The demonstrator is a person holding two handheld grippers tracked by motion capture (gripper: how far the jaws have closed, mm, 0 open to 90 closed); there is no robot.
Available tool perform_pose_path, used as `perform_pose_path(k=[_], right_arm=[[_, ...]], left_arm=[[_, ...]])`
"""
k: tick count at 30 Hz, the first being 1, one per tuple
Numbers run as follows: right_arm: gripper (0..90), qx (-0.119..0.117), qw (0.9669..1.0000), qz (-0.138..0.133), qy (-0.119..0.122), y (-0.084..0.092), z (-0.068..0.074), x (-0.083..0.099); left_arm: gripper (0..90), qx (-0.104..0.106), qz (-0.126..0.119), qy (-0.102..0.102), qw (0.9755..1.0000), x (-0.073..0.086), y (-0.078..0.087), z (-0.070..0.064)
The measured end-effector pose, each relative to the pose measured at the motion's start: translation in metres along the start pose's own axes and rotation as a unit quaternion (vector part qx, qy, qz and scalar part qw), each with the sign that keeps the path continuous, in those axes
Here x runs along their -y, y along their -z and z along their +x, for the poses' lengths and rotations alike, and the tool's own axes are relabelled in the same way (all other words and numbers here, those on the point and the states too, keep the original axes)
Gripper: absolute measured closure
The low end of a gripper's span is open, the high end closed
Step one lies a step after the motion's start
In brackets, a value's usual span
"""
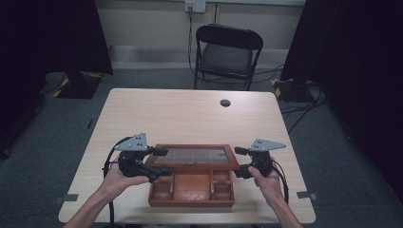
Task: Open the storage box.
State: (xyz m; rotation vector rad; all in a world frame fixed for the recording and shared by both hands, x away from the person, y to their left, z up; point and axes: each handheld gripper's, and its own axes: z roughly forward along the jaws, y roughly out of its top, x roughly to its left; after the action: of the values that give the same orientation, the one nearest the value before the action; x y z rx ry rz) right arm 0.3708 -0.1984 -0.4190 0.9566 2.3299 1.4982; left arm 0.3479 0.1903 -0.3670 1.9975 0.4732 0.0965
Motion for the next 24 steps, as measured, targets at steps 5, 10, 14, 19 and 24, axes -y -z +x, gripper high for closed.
perform_pose_path(k=[5,10,14,19,24], right_arm=[[28.4,-0.008,0.9999,-0.011,0.001,0.001,-0.001,-0.005],[30.7,-0.010,0.9999,-0.012,0.003,0.001,-0.002,-0.010],[31.2,-0.013,0.9998,-0.013,0.007,0.000,-0.002,-0.015],[34.4,-0.011,0.9997,-0.020,0.010,-0.002,0.001,-0.019],[36.0,-0.012,0.9994,-0.032,0.001,-0.002,-0.001,-0.020]], left_arm=[[26.3,-0.013,-0.001,-0.004,0.9999,0.003,0.001,0.003],[29.9,-0.017,-0.006,-0.004,0.9998,0.007,-0.002,0.007],[33.3,-0.030,-0.013,-0.007,0.9994,0.006,-0.002,0.010],[39.3,-0.043,-0.018,-0.006,0.9989,0.007,-0.002,0.015],[42.6,-0.053,-0.026,0.003,0.9983,0.005,-0.001,0.023]])
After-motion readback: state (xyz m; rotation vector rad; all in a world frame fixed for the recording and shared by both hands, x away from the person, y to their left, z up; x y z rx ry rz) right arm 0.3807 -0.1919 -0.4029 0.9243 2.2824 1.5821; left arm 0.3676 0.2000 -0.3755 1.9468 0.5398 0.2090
